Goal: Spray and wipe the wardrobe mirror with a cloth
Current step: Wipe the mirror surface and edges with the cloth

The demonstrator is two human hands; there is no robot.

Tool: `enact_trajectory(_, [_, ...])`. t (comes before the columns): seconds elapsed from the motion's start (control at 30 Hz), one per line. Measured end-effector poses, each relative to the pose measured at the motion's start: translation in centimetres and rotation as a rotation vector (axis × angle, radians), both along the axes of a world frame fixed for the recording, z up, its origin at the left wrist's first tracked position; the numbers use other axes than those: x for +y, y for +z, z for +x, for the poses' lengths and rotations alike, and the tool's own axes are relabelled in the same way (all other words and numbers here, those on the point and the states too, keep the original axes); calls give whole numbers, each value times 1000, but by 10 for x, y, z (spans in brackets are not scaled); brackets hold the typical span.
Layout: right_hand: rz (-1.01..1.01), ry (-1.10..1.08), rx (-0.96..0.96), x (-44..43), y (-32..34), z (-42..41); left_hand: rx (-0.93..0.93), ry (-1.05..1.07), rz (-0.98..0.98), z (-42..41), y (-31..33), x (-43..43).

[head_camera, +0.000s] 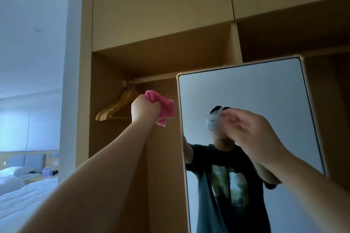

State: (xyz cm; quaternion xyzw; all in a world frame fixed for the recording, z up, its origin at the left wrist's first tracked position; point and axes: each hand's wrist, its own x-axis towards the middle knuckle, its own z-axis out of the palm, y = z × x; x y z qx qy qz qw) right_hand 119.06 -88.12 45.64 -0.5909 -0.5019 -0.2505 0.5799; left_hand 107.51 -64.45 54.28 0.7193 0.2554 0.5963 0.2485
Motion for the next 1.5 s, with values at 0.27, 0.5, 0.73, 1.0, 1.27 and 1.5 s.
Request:
enact_trajectory(0.27, [21,-4,-46,-9,-5,15,-6,-128,68,47,23,-13])
enact_trajectory(0.5, [82,-172,-199,-28,12,39,-56,-176,92,70,22,-43])
enact_trajectory(0.73, [109,-580,-324,-65,29,79,-71,-175,63,77,19,-51])
enact_trajectory(1.0, [94,-710,15,-97,8,114,-62,-124,43,83,4,-52])
enact_trajectory(1.27, [-6,-630,134,-113,-31,129,-162,-165,3,87,-40,-58])
enact_trajectory(1.5, [24,-525,208,-114,-62,137,-158,-212,-29,86,-84,-56])
